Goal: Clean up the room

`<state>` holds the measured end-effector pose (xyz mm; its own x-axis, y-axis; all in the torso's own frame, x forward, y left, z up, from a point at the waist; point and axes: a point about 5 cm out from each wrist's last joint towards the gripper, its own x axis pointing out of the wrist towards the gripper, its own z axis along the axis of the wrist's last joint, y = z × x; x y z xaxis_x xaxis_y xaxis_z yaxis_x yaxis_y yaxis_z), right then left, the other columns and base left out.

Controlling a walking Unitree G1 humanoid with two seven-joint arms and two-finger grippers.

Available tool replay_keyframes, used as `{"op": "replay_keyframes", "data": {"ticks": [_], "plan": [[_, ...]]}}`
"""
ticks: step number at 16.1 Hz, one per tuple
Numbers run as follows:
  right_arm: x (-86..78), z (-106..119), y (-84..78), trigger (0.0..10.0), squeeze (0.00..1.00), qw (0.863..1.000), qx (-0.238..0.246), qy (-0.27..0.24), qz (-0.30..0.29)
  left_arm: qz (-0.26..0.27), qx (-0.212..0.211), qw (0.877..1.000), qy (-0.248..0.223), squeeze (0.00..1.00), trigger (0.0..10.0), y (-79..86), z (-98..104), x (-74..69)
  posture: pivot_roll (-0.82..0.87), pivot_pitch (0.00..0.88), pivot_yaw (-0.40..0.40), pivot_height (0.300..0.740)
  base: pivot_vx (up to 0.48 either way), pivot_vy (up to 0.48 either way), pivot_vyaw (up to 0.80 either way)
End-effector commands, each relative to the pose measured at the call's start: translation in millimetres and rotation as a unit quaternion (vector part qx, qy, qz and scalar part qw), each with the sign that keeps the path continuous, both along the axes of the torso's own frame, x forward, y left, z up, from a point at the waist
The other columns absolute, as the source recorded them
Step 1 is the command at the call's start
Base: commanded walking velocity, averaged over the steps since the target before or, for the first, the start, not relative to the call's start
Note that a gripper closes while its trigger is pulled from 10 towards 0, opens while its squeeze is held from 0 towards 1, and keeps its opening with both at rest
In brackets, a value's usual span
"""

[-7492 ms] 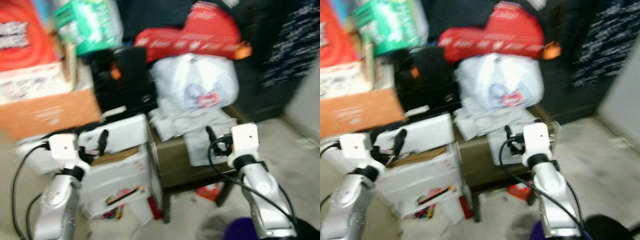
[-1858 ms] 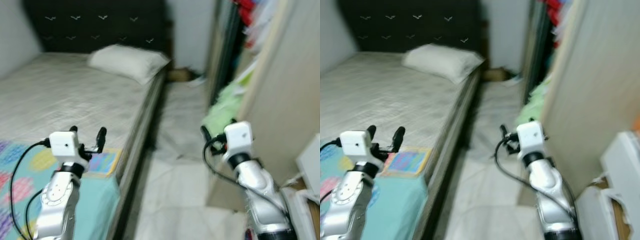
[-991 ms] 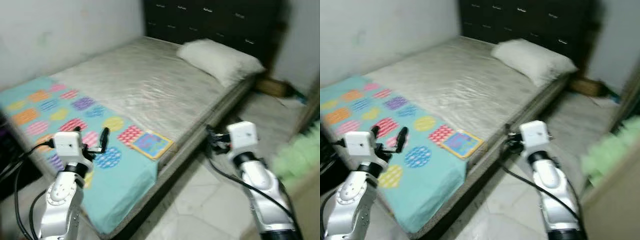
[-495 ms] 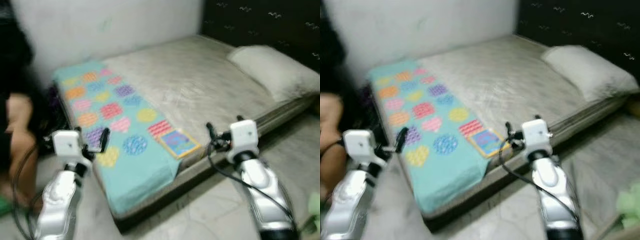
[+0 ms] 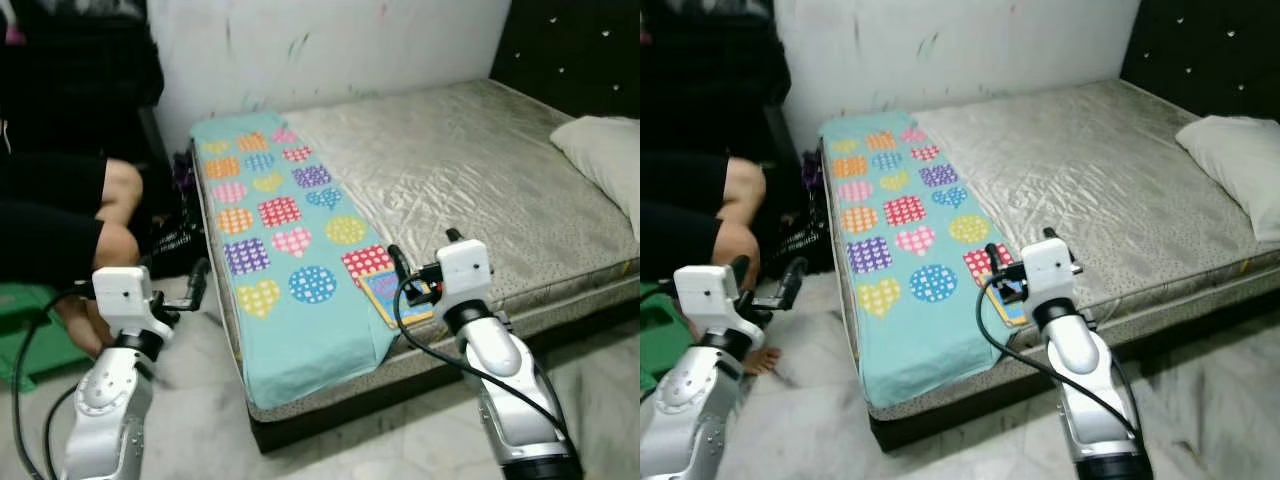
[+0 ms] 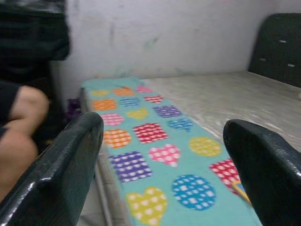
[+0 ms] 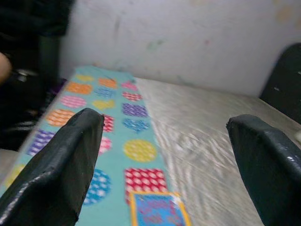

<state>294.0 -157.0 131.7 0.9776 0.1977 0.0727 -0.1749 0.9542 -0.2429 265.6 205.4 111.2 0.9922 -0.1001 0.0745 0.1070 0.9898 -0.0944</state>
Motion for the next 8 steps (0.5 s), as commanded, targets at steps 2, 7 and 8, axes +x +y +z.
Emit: {"op": "replay_keyframes", "data": {"ticks": [2,7,8], "plan": [[-0.4,0.2,-2.8,10.0,0.00,1.000,0.001,-0.003,-0.002,-0.020,0.001,1.000,-0.015,0.00,10.0,-6.1,6.9,2.1,-0.09,0.000,0.021,0.740,0.000,0.000,0.00],[-0.8,-0.5,-1.8,10.0,0.00,1.000,0.001,-0.003,0.001,-0.028,0.001,0.999,-0.016,0.00,10.0,-6.9,6.8,2.0,-0.08,0.000,0.022,0.740,0.262,0.000,0.00],[-0.8,-0.5,-1.5,10.0,0.00,1.000,0.002,-0.003,0.002,-0.029,0.002,0.999,-0.016,0.00,10.0,-6.9,6.9,2.0,-0.08,0.000,0.022,0.740,0.274,0.000,0.00]]}}
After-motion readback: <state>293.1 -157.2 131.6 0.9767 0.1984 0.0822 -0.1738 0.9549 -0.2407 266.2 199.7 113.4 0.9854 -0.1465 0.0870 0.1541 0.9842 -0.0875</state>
